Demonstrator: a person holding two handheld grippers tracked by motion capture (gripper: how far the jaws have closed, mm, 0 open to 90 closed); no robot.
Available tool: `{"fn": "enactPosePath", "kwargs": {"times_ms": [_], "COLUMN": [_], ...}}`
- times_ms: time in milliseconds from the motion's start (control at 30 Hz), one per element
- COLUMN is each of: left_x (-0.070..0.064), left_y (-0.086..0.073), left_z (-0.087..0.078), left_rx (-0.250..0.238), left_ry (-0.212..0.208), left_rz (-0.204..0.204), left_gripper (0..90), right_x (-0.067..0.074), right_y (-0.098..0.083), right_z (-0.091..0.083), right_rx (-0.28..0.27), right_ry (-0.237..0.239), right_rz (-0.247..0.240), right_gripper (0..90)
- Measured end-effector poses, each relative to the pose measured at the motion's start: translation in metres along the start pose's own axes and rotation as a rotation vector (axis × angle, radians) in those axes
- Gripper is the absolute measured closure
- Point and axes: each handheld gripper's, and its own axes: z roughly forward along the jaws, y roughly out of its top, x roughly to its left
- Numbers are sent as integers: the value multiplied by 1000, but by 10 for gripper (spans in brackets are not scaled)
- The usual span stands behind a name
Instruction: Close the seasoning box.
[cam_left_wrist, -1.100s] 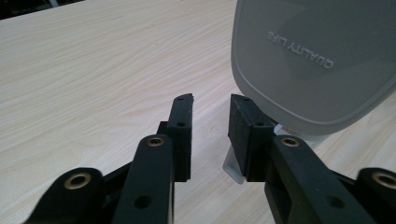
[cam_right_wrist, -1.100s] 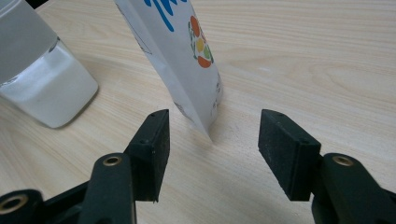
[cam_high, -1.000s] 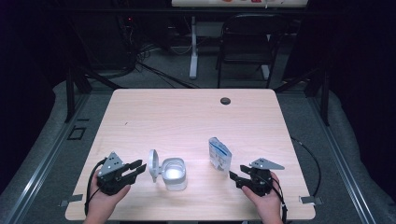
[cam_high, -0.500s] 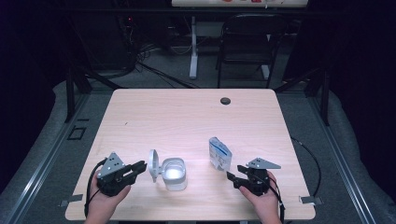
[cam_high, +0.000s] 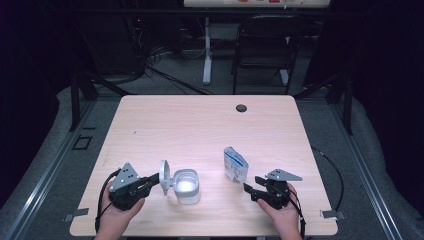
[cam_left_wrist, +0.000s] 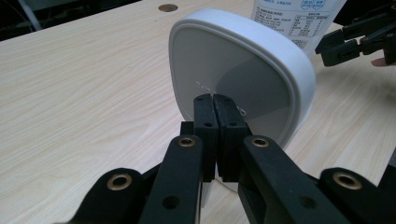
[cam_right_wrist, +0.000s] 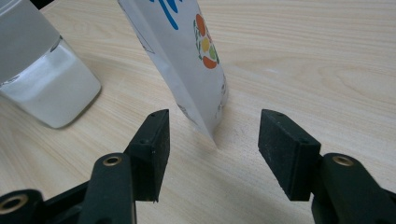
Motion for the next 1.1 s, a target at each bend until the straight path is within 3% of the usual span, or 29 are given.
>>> {"fn": "enactPosePath", "kwargs": {"times_ms": [333,667,1100], "left_x": [-2,-17,-11], "left_y": [3,3,2], "left_z": [3,14,10], "left_rx": [0,26,7], "left_ry": [-15,-60,-49], "left_rz": [9,43,28], "left_gripper": [900,900,900], "right_x": [0,0,0], "right_y": [0,-1,-1], "right_z": [1,2,1], "right_rx": [2,-4,-6], "right_ry": [-1,-7,-6], "right_rz": [1,1,4], "right_gripper": [438,441,442]}}
